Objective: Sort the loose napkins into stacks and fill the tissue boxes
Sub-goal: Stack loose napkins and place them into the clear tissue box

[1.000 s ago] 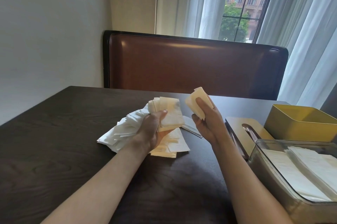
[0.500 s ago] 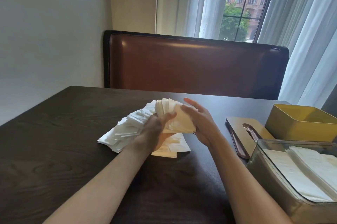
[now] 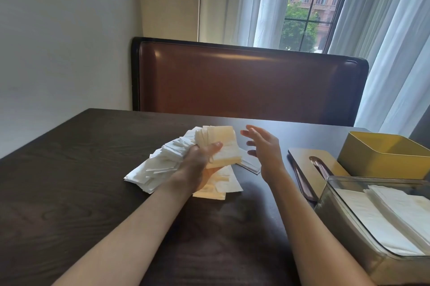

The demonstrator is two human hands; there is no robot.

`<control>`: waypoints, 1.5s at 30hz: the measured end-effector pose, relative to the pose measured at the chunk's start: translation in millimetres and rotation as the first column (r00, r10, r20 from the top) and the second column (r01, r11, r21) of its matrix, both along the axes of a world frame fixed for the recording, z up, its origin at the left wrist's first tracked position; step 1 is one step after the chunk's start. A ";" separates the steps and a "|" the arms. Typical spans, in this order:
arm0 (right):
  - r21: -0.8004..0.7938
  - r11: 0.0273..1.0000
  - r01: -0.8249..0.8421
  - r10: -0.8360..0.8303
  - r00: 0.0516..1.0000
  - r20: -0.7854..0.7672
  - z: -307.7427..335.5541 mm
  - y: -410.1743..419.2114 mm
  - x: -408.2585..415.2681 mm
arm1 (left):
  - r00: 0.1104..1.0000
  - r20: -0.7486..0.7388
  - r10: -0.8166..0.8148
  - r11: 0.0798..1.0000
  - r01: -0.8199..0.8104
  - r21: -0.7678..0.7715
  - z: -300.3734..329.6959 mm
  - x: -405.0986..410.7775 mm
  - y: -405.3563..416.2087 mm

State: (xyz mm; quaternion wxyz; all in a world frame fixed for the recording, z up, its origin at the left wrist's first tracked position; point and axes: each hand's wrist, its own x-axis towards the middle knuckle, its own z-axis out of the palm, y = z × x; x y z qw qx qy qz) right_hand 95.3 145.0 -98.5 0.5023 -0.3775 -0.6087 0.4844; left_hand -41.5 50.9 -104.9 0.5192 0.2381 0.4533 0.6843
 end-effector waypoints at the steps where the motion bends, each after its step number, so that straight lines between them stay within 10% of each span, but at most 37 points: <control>1: 0.039 0.997 0.062 -0.066 0.992 0.112 -5.7 6.9 2.1 | 0.999 0.030 0.025 1.000 -0.025 0.001 -0.2 -0.8 1.2; 6: 0.162 0.985 0.052 -0.159 0.618 0.770 -39.9 25.7 3.5 | 0.996 0.063 0.062 0.998 -0.063 0.000 0.7 -1.5 1.8; 14: 0.130 0.984 0.121 -0.175 0.550 0.817 -33.6 26.0 1.5 | 0.998 0.053 0.044 0.999 -0.044 0.001 -1.6 -3.0 2.1; 26: 0.140 0.976 0.165 -0.212 0.856 0.471 -21.2 10.9 4.9 | 0.997 0.054 0.049 0.999 -0.049 -0.010 -0.6 -3.7 1.4; 31: 0.010 0.980 0.199 -0.200 0.978 0.064 -0.8 -3.2 8.5 | 0.995 0.057 0.077 0.997 -0.077 -0.006 -0.9 -2.9 2.7; 38: -0.189 0.980 -0.061 -0.031 0.894 -0.448 18.2 -14.0 5.9 | 0.994 0.059 0.091 0.996 -0.090 -0.015 -1.1 -2.0 2.7; 45: -0.190 0.961 -0.201 0.147 0.953 -0.265 15.8 -23.2 -4.9 | 0.997 0.050 0.064 0.998 -0.065 0.011 2.2 -0.8 2.2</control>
